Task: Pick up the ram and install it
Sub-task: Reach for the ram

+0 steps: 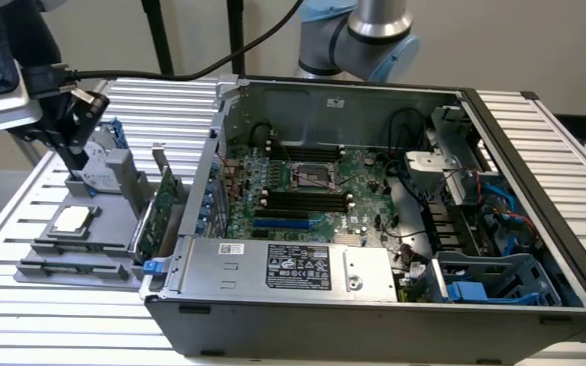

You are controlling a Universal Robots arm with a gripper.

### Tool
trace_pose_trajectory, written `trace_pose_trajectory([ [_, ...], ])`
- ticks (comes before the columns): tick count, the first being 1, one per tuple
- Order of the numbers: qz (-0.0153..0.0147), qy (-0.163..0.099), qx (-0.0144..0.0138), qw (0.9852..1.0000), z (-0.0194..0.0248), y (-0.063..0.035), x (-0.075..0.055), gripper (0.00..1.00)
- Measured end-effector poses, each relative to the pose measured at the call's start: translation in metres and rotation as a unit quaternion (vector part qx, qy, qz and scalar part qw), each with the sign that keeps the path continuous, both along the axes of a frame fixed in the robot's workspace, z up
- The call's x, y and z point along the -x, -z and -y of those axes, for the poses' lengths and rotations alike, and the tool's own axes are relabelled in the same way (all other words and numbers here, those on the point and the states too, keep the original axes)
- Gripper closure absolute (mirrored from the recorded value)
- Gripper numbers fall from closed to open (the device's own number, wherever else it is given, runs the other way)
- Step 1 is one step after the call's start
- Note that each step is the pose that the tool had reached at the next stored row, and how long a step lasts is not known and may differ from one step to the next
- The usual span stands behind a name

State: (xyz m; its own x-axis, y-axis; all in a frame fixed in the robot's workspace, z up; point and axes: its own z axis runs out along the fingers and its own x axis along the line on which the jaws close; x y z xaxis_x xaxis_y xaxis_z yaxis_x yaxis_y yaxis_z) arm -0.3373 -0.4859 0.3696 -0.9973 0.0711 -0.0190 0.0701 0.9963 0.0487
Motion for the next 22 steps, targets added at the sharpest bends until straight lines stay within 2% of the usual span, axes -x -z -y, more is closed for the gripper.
trace_pose_trajectory([
  [8, -0.0001, 0.0, 0.0, 1.0, 0.0113, 0.0116, 0.033, 0.89],
  [14, -0.0006, 0.0, 0.0, 1.0, 0.0155, 0.0217, 0.058, 0.89],
  [20, -0.0045, 0.0, 0.0017, 1.0, 0.0169, 0.0242, 0.062, 0.89],
  [22, -0.0046, 0.0, 0.0018, 1.0, 0.0169, 0.0241, 0.062, 0.89],
])
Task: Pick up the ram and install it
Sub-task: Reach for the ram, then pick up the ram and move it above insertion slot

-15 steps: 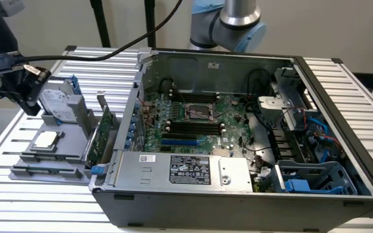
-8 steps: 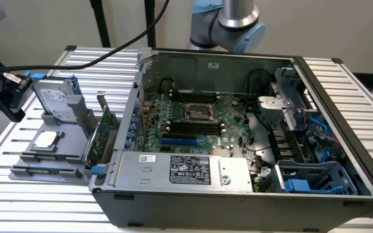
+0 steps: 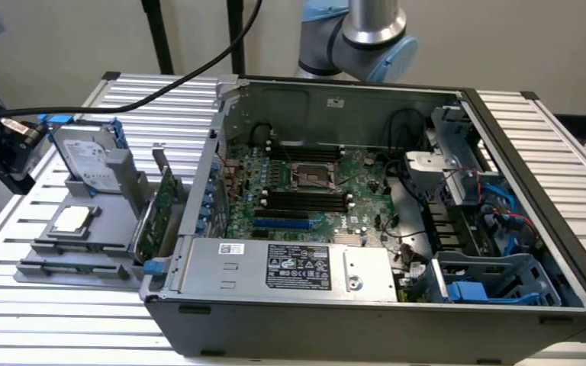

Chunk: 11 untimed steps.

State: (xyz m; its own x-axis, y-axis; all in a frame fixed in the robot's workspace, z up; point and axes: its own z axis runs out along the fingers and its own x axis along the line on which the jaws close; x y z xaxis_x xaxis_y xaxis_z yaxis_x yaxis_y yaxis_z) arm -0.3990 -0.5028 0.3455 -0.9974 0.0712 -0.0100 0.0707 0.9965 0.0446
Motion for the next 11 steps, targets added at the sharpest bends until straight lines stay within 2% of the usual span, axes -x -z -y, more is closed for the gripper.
trace_pose_trajectory([
  [11, 0.0001, 0.0, -0.0001, 1.0, 0.0, 0.0001, 0.0, 0.89],
])
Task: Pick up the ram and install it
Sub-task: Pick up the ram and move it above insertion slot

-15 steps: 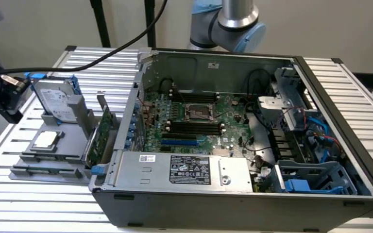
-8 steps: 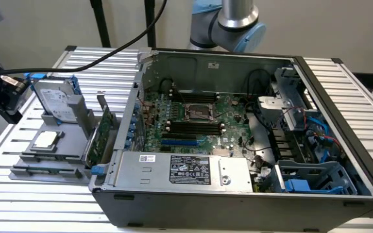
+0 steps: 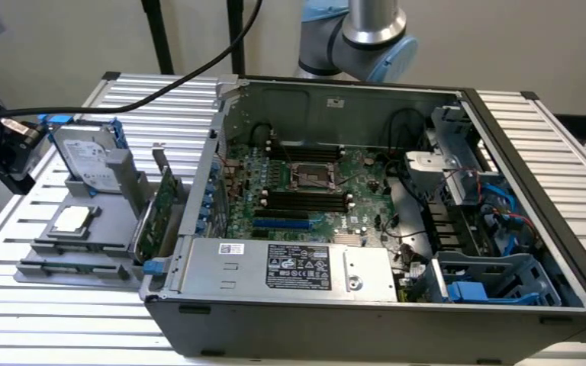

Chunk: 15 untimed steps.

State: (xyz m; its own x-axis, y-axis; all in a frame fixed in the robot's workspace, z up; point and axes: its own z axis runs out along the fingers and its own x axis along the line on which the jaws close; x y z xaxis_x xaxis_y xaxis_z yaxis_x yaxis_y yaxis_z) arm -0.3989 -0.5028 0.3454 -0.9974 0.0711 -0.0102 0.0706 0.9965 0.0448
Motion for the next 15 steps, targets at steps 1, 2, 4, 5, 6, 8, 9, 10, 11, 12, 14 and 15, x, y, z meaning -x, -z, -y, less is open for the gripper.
trace_pose_trajectory([
  [1, 0.0, 0.0, 0.0, 1.0, 0.0, 0.0, 0.0, 0.89],
  [2, 0.0, 0.0, 0.0, 1.0, 0.0, 0.0, 0.0, 0.89],
  [4, 0.0, 0.0, 0.0, 1.0, 0.0, 0.0, 0.0, 0.83],
  [5, 0.0, 0.0, 0.0, 1.0, 0.0, 0.0, 0.0, 0.76],
  [6, 0.0, 0.0, 0.0, 1.0, 0.0, 0.0, 0.0, 0.76],
  [8, 0.0, 0.0, 0.0, 1.0, 0.0, 0.0, 0.0, 0.64],
  [9, 0.0, 0.0, 0.0, 1.0, 0.0, 0.0, 0.0, 0.64],
  [10, 0.0, 0.0, 0.0, 1.0, 0.0, 0.0, 0.0, 0.58],
  [11, 0.0, 0.0, 0.0, 1.0, 0.0, 0.0, 0.0, 0.58],
  [12, 0.0, 0.0, 0.0, 1.0, 0.0, 0.0, 0.0, 0.52],
  [14, 0.0, 0.0, 0.0, 1.0, 0.0, 0.0, 0.0, 0.52],
  [15, 0.0, 0.0, 0.0, 1.0, 0.0, 0.0, 0.0, 0.52],
])
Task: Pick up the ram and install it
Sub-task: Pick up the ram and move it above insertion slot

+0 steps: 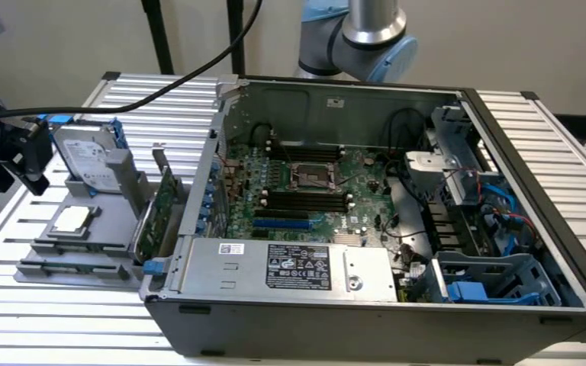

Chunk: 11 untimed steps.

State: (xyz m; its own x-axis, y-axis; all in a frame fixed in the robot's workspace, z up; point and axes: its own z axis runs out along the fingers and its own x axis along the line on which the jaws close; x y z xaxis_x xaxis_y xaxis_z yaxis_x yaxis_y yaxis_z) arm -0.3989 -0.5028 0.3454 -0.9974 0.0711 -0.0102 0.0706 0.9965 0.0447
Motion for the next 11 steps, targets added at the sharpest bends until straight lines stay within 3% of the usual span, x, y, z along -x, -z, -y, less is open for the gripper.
trace_pose_trajectory([
  [2, 0.0, -0.001, 0.0, 1.0, 0.0, 0.0, 0.0, 0.52],
  [6, 0.0, -0.036, 0.0, 0.9993, 0.0, 0.0003, 0.0, 0.52],
  [11, 0.0, -0.081, 0.0, 0.9967, 0.0, 0.0008, 0.0, 0.52],
])
